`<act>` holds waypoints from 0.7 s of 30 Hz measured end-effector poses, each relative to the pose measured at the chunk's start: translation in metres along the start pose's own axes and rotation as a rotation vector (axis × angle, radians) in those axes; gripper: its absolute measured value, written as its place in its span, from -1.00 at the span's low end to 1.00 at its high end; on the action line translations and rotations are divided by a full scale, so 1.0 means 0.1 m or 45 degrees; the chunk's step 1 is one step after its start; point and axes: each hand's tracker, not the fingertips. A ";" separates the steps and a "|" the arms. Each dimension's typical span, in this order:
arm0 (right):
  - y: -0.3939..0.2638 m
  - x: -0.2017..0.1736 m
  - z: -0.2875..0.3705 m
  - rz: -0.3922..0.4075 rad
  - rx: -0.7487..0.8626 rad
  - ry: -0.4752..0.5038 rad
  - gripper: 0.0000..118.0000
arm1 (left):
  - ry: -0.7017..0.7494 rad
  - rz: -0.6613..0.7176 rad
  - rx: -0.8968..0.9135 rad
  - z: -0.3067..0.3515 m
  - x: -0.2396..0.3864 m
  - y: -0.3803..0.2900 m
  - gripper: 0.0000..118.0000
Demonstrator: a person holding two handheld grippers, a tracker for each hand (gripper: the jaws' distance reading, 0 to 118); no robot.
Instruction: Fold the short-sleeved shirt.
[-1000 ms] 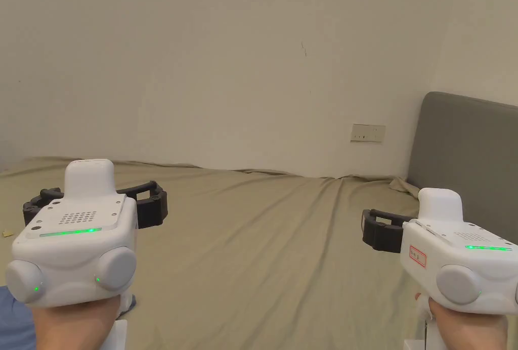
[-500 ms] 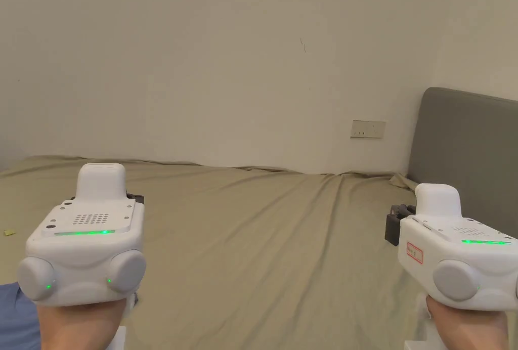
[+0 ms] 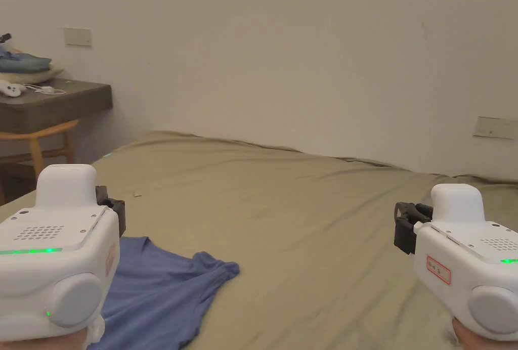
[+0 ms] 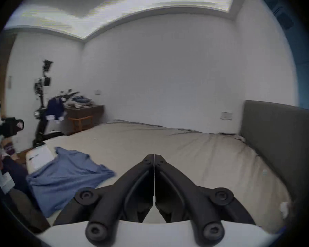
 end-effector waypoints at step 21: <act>-0.07 -1.09 -0.57 0.031 -0.040 0.395 -0.95 | 0.106 -0.022 -0.243 -0.13 -0.94 -0.33 -0.96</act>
